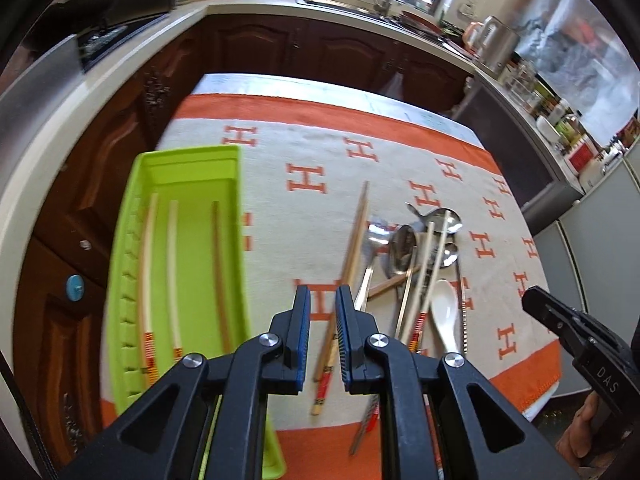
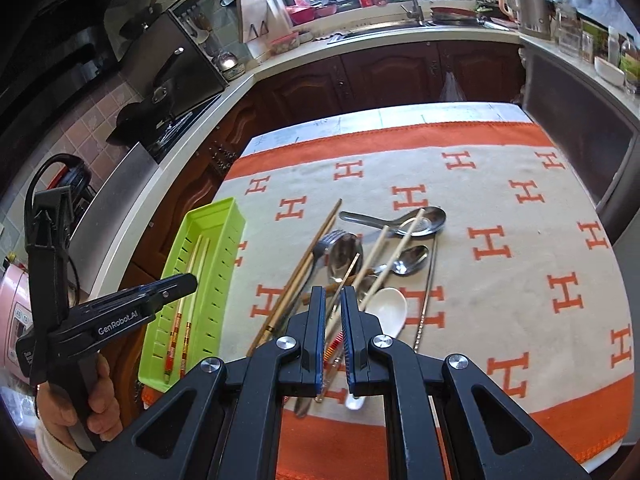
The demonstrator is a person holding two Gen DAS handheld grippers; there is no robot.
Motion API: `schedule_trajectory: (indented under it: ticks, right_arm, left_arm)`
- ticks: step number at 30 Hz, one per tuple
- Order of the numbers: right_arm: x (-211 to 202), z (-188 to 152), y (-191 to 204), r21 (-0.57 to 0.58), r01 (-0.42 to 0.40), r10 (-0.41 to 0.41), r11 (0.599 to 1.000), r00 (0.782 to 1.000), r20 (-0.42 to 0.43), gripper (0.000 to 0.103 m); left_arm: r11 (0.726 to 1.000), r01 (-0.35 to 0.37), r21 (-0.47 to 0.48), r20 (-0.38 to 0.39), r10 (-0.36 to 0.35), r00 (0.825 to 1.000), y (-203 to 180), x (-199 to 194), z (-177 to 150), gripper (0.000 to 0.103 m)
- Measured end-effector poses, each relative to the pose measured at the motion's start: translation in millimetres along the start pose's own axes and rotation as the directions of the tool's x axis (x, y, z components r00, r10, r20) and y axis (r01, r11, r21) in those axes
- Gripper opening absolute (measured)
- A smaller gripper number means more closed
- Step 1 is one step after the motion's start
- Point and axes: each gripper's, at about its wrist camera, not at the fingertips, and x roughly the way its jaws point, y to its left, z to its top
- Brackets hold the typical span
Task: Organize utensils
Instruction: 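Move both open tools back toward the remaining chopsticks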
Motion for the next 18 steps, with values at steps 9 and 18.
schedule_trajectory:
  ticks: [9,18]
  right_arm:
    - [28.4,-11.9,-36.8,0.054,-0.010,0.012,0.998,0.999,-0.053,0.008]
    - [54.2,-13.1,-58.8,0.093,-0.026,0.033,0.995,0.996,-0.081,0.008]
  left_arm:
    - [0.996,0.003,0.094,-0.102,0.007,0.995,-24.5,67.4,2.8,0.009]
    - [0.990,-0.060,0.125,-0.168,0.081,0.982,-27.2,106.9,4.6,0.009]
